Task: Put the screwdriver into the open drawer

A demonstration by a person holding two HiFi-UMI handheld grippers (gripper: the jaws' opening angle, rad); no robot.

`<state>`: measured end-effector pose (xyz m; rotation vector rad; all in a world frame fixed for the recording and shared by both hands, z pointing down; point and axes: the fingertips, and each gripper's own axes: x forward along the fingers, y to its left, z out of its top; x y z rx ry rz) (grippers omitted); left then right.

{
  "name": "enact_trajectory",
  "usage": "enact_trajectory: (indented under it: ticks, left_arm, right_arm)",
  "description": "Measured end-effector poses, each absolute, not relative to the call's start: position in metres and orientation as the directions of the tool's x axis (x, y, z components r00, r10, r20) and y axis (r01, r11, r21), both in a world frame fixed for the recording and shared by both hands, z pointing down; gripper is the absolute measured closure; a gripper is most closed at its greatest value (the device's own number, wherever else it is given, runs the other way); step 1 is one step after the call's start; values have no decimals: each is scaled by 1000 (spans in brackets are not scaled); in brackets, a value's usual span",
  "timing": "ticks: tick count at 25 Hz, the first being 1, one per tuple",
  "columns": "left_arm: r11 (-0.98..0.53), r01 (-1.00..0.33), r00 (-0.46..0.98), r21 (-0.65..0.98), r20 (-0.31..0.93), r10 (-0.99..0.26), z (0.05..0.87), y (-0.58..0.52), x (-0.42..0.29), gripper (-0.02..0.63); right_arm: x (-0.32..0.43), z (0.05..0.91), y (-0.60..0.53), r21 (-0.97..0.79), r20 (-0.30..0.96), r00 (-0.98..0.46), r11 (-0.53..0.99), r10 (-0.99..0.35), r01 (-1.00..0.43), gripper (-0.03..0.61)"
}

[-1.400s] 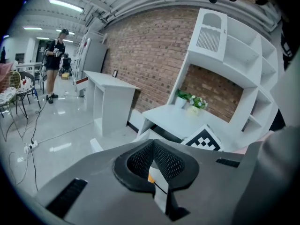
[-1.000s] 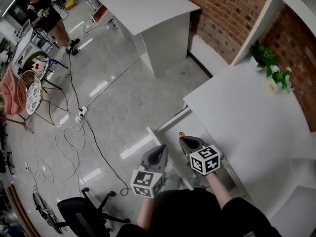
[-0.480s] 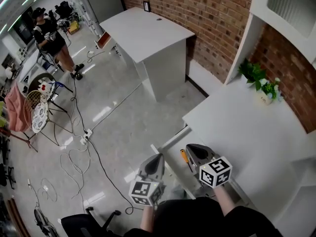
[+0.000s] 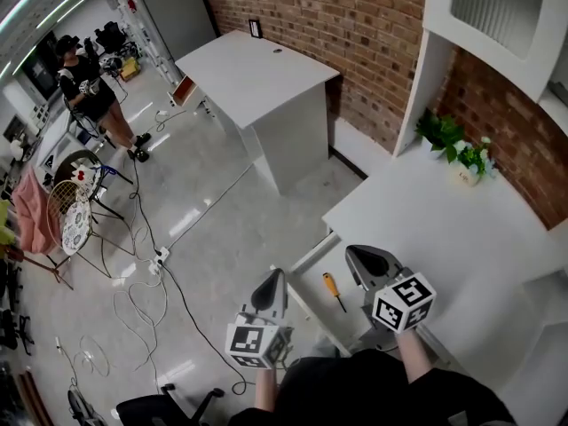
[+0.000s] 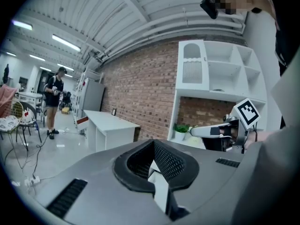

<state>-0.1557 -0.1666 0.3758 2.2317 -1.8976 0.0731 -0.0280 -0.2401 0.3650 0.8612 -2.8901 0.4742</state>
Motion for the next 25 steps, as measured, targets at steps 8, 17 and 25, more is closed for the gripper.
enact_trajectory:
  ticks: [8, 17, 25]
  left_arm:
    - [-117, -990, 125, 73, 124, -984, 349, -165, -167, 606]
    - [-87, -995, 92, 54, 102, -990, 337, -160, -172, 605]
    - [-76, -996, 79, 44, 93, -992, 332, -158, -170, 605]
  right_arm:
    - [-3, 340, -252, -198, 135, -809, 784, -573, -588, 563]
    - [16, 322, -256, -131, 108, -782, 771, -613, -623, 563]
    - [22, 319, -256, -117, 93, -781, 772, -618, -625, 563]
